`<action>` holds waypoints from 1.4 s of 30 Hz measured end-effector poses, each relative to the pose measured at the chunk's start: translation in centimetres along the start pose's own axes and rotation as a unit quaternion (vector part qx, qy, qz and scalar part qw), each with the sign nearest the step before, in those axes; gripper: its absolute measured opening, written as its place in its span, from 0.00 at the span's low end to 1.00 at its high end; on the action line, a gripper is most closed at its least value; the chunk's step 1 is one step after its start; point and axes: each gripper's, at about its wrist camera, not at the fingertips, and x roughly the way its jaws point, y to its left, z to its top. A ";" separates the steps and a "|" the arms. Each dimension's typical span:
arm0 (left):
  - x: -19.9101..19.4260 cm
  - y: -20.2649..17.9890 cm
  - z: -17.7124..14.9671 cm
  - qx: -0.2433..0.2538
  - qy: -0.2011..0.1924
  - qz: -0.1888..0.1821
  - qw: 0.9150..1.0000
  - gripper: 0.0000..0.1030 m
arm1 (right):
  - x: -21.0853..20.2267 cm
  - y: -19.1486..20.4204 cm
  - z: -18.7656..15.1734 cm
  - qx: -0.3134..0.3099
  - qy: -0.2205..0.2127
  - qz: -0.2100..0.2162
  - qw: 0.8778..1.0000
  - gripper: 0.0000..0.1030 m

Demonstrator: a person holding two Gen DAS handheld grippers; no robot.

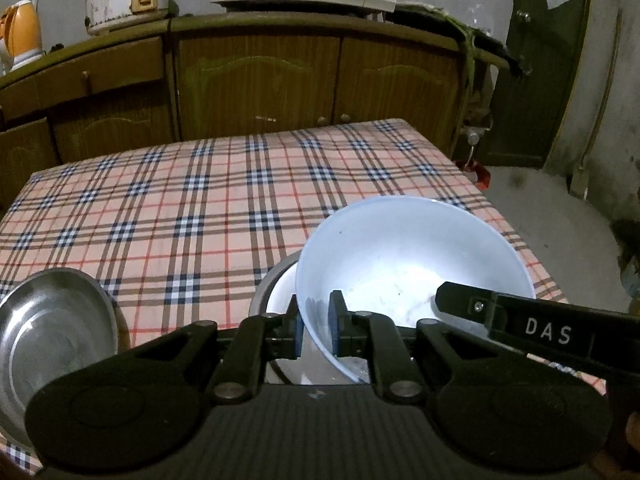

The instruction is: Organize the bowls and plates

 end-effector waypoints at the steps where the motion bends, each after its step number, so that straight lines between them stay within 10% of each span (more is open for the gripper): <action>1: 0.2 0.0 -0.1 0.000 0.002 0.001 1.000 0.13 | 0.2 -0.1 -0.1 0.001 0.002 0.000 1.000 0.26; 42: 4.2 0.9 -1.0 0.004 0.023 0.001 1.000 0.22 | 5.4 -0.5 -1.7 -0.016 0.031 -0.031 0.999 0.35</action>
